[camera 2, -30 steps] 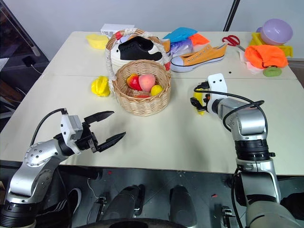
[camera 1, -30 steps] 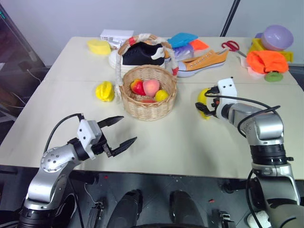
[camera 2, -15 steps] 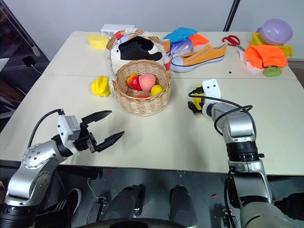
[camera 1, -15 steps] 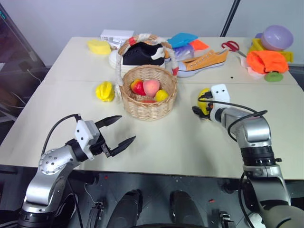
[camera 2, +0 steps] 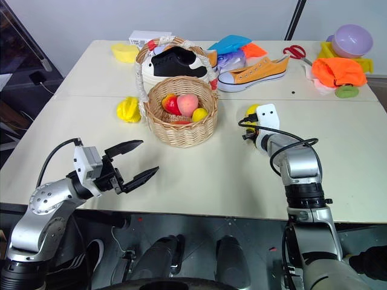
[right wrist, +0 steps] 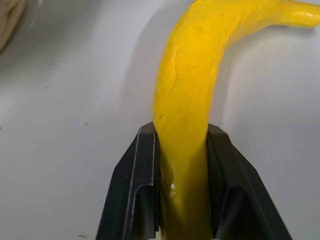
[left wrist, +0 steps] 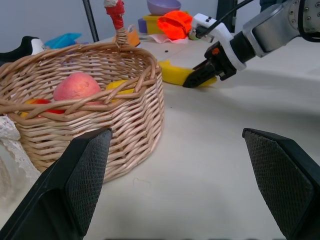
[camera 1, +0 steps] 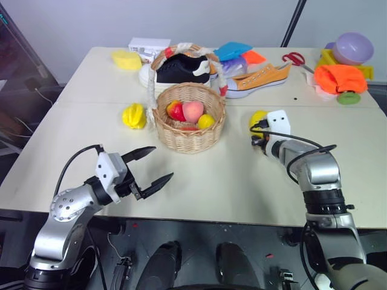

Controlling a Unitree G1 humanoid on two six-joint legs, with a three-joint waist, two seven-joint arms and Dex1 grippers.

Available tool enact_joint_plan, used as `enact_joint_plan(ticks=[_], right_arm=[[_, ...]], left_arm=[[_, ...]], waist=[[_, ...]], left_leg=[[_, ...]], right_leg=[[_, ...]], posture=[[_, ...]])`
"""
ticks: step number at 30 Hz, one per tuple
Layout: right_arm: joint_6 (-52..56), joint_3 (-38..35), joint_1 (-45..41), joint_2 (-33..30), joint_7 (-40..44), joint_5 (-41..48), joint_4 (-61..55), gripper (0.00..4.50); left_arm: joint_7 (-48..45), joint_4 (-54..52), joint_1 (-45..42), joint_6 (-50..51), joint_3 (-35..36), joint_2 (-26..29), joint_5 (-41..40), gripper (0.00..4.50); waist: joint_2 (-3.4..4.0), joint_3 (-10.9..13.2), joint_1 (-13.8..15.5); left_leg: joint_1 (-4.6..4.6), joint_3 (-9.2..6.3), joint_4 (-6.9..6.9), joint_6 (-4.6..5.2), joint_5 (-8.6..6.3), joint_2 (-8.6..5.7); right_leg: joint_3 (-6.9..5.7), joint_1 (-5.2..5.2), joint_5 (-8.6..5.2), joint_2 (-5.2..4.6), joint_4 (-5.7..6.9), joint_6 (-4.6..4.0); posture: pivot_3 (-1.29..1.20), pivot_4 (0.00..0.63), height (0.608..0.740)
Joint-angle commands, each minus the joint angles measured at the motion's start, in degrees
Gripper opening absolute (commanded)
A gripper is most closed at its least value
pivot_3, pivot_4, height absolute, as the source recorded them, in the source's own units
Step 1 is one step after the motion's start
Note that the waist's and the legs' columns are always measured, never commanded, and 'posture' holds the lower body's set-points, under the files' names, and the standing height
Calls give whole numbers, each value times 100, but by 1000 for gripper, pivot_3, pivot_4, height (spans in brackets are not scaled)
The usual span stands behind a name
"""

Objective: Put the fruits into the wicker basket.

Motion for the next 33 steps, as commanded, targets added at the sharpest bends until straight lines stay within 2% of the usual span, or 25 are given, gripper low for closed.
enact_joint_plan(ticks=[1, 4, 7, 13, 15, 17, 19, 24, 29, 33], right_arm=[[-278, -476, 133, -122, 49, 78, -331, 844], [-264, -856, 507, -267, 430, 434, -961, 844], [-312, -1095, 824, -693, 1008, 744, -1572, 844], [254, -1477, 1509, -2186, 3317, 2546, -3379, 844], [264, -1467, 1515, -2297, 3490, 2846, -3592, 844], [399, -1101, 1260, -2133, 3342, 3018, -3743, 844], [288, -384, 895, -1854, 3214, 2851, -3805, 844], [-32, 835, -175, -896, 2771, 2202, -3046, 844], [-539, 1189, -1067, -119, 2455, 1630, -1979, 844], [-993, 1459, -1450, 270, 2329, 1108, -1182, 844]], left_arm=[[-2, -34, 21, -174, 91, -40, -66, 4500], [19, 70, 85, -272, 146, -81, -30, 4500], [36, 192, 110, -366, 198, -99, -19, 4500], [-92, 523, 28, -485, 310, -45, -77, 4500], [-125, 597, -14, -517, 327, -32, -74, 4500], [-135, 668, -80, -543, 351, -16, -65, 4500], [-105, 729, -146, -572, 378, -29, -50, 4500], [-3, 708, -172, -591, 380, -71, -30, 4500], [152, 547, -3, -622, 410, -116, 26, 4500], [291, 369, 148, -594, 373, -204, 24, 4500]], waist=[[0, 0, 1], [0, 0, 23], [0, 0, 6], [1, 1, 13], [-9, -3, -1], [-15, -3, -4], [-16, -4, -19], [-20, -5, 7], [-24, -7, 17], [-24, -7, 1]], left_leg=[[0, 0, 0, 0, 0, 0], [-1, -1, -1, 0, 0, 0], [-1, -1, -1, 1, -1, 0], [2, 2, 3, 3, -2, 9], [4, 2, 4, 4, -3, 14], [4, 3, 8, 4, -3, 17], [4, 6, 12, 4, -2, 18], [0, 4, 10, 0, 0, 21], [-3, 0, 9, -2, 1, 15], [-3, 0, 6, -4, 2, 15]], right_leg=[[0, 0, 0, 0, 0, 0], [-1, 0, 0, 0, 0, 1], [-1, 0, 0, 0, 0, 1], [-2, 6, 0, 9, -2, 1], [-5, 10, 0, 13, -5, 1], [-5, 11, 2, 15, -6, -2], [-2, 11, 5, 15, -8, -6], [-1, 1, 7, 17, -6, -10], [0, -3, 13, 15, -6, -6], [1, -6, 15, 16, -4, -8]], posture=[[0, 150, 740], [0, 150, 740], [0, 150, 740], [0, 150, 740], [0, 150, 740], [0, 150, 740], [0, 150, 740], [0, 150, 740], [0, 150, 740], [0, 150, 740]])
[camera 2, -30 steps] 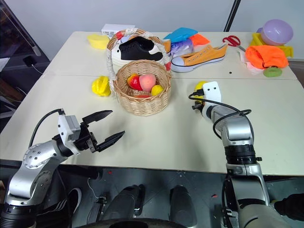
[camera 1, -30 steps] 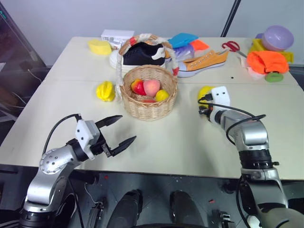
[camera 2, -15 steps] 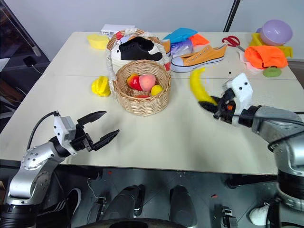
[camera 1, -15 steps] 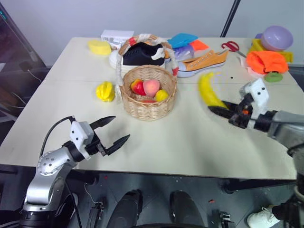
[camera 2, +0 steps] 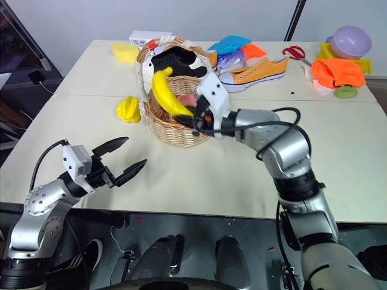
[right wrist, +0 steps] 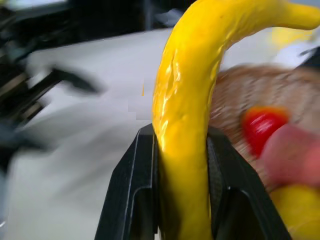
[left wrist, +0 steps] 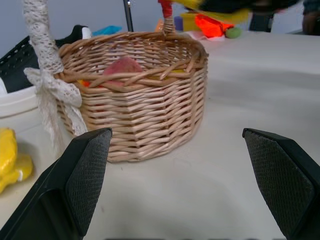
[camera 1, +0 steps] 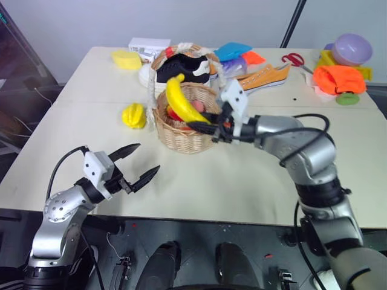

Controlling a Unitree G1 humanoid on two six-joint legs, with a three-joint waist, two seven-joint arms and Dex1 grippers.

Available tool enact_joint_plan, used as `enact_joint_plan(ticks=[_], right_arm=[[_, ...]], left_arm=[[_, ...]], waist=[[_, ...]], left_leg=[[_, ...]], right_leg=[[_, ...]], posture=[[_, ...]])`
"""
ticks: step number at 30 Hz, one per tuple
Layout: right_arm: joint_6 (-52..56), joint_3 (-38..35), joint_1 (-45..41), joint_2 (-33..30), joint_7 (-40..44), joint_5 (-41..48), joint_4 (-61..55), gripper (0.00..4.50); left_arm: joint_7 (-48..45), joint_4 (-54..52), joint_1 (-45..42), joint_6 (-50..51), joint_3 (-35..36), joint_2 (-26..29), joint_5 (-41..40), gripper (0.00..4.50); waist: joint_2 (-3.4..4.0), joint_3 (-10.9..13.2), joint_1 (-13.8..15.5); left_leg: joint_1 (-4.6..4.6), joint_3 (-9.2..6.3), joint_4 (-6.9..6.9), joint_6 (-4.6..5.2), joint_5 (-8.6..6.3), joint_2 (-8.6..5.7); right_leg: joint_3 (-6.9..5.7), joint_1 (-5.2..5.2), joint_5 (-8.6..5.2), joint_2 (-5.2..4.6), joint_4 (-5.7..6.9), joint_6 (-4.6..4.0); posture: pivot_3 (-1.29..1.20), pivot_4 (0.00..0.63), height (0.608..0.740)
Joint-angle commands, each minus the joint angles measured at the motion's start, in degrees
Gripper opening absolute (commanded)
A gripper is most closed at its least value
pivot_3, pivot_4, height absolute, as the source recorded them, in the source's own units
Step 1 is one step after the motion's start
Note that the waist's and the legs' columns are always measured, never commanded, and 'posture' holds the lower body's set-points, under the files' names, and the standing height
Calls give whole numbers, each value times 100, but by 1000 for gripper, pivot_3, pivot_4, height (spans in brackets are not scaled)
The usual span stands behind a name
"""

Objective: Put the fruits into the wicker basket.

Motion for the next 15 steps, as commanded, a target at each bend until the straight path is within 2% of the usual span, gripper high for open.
enact_joint_plan(ticks=[1, 7, 10, 11, 12, 15], right_arm=[[-394, 69, -301, 341, -282, -411, 506, 844], [-739, 87, -483, 763, -680, -958, 1174, 844], [-811, -140, -517, 955, -913, -1007, 1290, 844], [-831, -184, -528, 983, -938, -1021, 1307, 1600], [-864, -184, -524, 982, -950, -1068, 1299, 1910], [-548, -237, -352, 855, -612, -780, 907, 3318]], left_arm=[[118, -323, 53, -69, 3, -47, 7, 4500], [255, -371, -25, -42, -111, -139, 70, 4500], [277, -363, -71, -19, -143, -143, 66, 4500], [274, -350, -91, -9, -152, -143, 61, 4500], [269, -335, -103, -12, -160, -144, 64, 4500], [242, -258, -159, -13, -172, -138, 61, 4500]], waist=[[0, 0, -2], [0, 0, -1], [1, 0, -16], [1, 0, -20], [1, 0, -21], [1, 0, -26]], left_leg=[[0, 0, -1, 0, 0, 1], [0, 1, -3, -6, 3, 0], [0, 1, -3, -6, 4, 0], [0, 1, -3, -8, 5, 0], [0, 1, -3, -9, 5, 0], [0, 1, -4, -9, 5, 1]], right_leg=[[0, 0, 0, 1, 0, 0], [4, -7, 2, 2, 7, -3], [4, -9, 3, 4, 9, -3], [5, -11, 3, 4, 12, -3], [6, -12, 3, 4, 14, -3], [6, -12, 3, 5, 14, -3]], posture=[[0, 150, 740], [0, 150, 740], [0, 150, 740], [0, 150, 740], [0, 150, 740], [0, 150, 740]])
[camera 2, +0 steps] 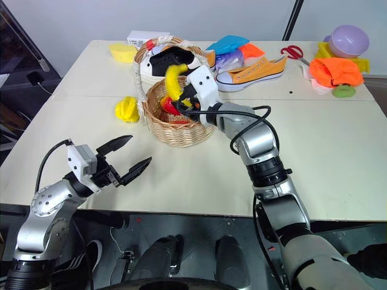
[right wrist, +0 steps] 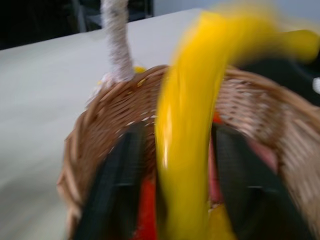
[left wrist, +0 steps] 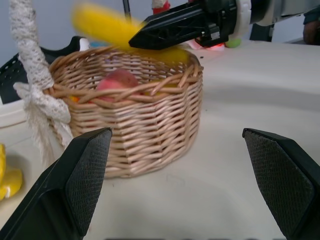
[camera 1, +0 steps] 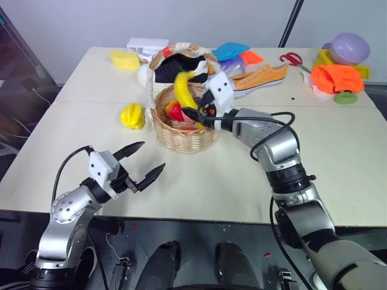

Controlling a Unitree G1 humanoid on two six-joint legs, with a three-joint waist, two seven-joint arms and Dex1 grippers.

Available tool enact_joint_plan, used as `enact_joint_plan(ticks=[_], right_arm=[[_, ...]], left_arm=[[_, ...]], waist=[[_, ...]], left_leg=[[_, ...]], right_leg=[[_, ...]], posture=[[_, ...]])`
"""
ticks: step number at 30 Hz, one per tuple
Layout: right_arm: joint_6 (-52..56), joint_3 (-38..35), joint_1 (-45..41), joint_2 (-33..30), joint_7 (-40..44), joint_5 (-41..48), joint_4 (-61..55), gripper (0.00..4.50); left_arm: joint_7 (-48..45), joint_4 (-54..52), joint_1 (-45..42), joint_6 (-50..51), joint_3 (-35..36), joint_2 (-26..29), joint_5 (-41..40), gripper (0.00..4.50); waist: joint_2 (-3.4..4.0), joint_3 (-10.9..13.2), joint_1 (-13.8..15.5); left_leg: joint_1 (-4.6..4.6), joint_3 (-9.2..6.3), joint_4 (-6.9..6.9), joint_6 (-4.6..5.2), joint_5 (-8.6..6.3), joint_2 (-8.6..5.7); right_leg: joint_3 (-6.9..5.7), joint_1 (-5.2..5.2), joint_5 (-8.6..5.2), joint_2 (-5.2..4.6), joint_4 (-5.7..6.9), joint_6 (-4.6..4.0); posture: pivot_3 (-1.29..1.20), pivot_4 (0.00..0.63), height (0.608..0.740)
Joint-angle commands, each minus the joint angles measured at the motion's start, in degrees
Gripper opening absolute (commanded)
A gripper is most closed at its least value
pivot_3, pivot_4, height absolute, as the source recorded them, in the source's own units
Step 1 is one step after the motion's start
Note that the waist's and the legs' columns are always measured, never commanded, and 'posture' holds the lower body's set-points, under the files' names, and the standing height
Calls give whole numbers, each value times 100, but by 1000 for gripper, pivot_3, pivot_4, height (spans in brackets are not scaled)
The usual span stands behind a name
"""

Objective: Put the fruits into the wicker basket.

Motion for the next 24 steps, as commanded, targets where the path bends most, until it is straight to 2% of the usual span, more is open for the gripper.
enact_joint_plan(ticks=[1, 2, 6, 9, 14, 17, 21, 24], right_arm=[[185, -182, 86, -179, 369, 297, -707, 3696], [228, -263, 161, -232, 442, 394, -876, 4280], [-40, -1093, 1363, -905, 1224, 1197, -2330, 4280], [-963, -1207, 2242, -1546, 1671, 826, -2854, 4280], [-1682, -1107, 3374, -2072, 1850, 488, -3434, 4280], [-1804, -979, 3516, -2135, 1737, 252, -3445, 4280], [-1901, -736, 3237, -1952, 1513, 5, -3201, 4280], [-1947, -514, 3055, -1903, 1501, -149, -3166, 4280]], left_arm=[[3, -34, -75, -46, 33, -9, -52, 4500], [13, -3, -98, -43, 47, -15, -56, 4500], [548, 513, -403, 125, 280, -12, 243, 4500], [1179, 1105, -742, 85, 450, 12, 753, 4500], [1790, 1558, -1352, 507, 682, -98, 726, 4500], [2247, 1964, -1859, 815, 659, -158, 907, 4500], [2582, 2660, -2675, 1192, 443, -224, 1165, 4500], [2903, 3109, -3331, 1857, 297, -290, 1322, 4500]], waist=[[0, 0, 6], [0, 0, 8], [-3, -2, 80], [-6, -3, 155], [-10, -4, 44], [-11, -5, 12], [-20, -7, 31], [-28, -7, 39]], left_leg=[[0, 0, 0, 0, 0, 0], [0, 0, 0, 0, 0, 0], [-3, -15, -1, 1, -1, -1], [-3, -10, 2, 5, -3, -4], [3, -1, 4, 4, -2, 1], [5, 0, 6, 2, -1, 1], [6, -1, 12, -1, 1, -1], [3, -3, 13, -1, 1, -3]], right_leg=[[0, 0, 0, 0, 0, 0], [0, 0, 0, 0, -1, 0], [-14, 11, -1, 0, -13, 1], [-14, 15, 0, -2, -18, 3], [-7, 13, 5, 1, -6, 11], [-5, 14, 5, 2, -1, 12], [-7, 17, 9, 3, 1, 15], [-8, 16, 10, 2, 0, 17]], posture=[[0, 150, 740], [0, 150, 740], [0, 150, 740], [0, 150, 740], [0, 150, 740], [0, 150, 740], [0, 150, 740], [0, 150, 740]])
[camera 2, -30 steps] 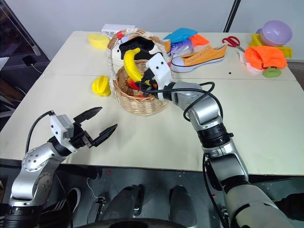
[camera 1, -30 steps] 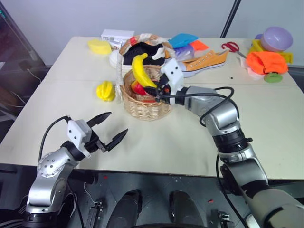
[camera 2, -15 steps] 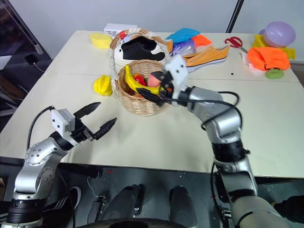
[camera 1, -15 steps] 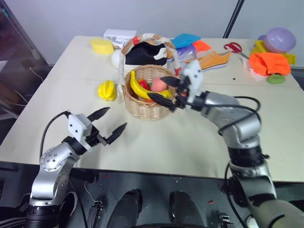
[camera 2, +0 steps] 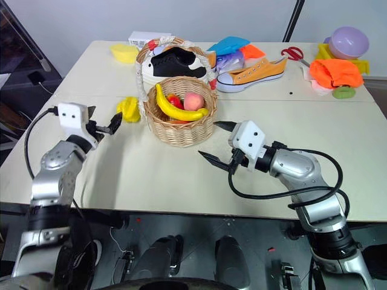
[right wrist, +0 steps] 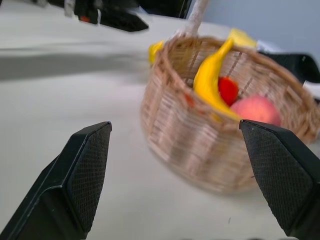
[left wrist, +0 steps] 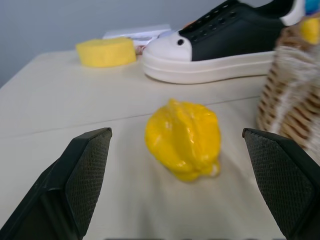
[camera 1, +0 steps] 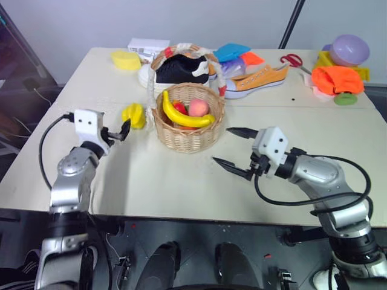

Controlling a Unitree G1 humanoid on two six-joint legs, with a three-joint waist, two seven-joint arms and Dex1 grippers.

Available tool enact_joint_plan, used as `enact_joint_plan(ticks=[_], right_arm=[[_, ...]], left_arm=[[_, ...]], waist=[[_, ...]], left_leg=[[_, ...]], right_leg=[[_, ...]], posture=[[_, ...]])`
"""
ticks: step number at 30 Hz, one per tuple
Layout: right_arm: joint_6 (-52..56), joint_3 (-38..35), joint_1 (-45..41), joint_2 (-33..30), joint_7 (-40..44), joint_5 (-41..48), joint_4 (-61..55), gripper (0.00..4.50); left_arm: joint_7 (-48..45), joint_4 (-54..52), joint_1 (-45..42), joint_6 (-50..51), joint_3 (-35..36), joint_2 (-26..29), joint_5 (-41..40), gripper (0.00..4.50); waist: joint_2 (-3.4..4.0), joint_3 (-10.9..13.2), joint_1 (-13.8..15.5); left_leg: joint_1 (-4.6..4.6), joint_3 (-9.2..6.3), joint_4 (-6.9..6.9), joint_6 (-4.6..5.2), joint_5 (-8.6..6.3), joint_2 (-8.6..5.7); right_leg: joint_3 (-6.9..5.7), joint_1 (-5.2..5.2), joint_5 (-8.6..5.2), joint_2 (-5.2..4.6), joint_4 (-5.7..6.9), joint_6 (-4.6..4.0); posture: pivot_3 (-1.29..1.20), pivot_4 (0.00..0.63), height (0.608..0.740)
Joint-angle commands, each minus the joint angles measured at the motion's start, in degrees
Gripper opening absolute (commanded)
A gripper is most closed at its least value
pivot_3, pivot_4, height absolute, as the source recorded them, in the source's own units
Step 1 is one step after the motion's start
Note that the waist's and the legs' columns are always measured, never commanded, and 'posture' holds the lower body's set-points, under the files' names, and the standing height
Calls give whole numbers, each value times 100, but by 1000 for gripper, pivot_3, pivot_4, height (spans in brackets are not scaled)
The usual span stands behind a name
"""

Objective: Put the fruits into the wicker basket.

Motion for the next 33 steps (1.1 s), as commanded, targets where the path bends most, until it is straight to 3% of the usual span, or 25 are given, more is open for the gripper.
enact_joint_plan(ticks=[1, 10, 15, 24, 33], right_arm=[[-119, 129, -178, 64, -49, -105, -68, 4280], [-214, 199, -318, 229, -102, -142, 118, 4280], [-272, 225, -339, 311, -119, -159, 254, 4280], [-380, 239, -278, 326, -154, -263, 325, 4280], [-367, 291, -338, 410, -158, -300, 264, 4280]], left_arm=[[293, 241, -592, 607, -179, 34, 245, 4500], [58, 833, -1842, 1780, -799, 343, 652, 4500], [96, 2167, -2521, 1292, -960, 326, 993, 4500], [-7, 3772, -2941, 473, -951, 131, 1157, 4500], [-121, 4563, -3114, 39, -824, -109, 1114, 4500]], waist=[[-12, -1, 2], [-20, -1, -23], [-20, -1, -12], [-22, -2, -16], [-23, -2, -40]], left_leg=[[-1, -1, 0, 0, 0, 0], [-3, -3, 0, -4, 2, 0], [-3, -3, 2, -6, 3, 0], [-3, -2, 4, -6, 4, -1], [-4, -1, 11, -5, 4, 0]], right_leg=[[0, 0, 0, 0, -1, 1], [-1, -6, 1, 3, 4, 2], [-1, -5, 1, 3, 3, 3], [0, -5, 2, 3, 5, 4], [0, -10, 3, 5, 14, 5]], posture=[[0, 150, 740], [0, 150, 740], [0, 150, 740], [0, 150, 740], [0, 150, 740]])
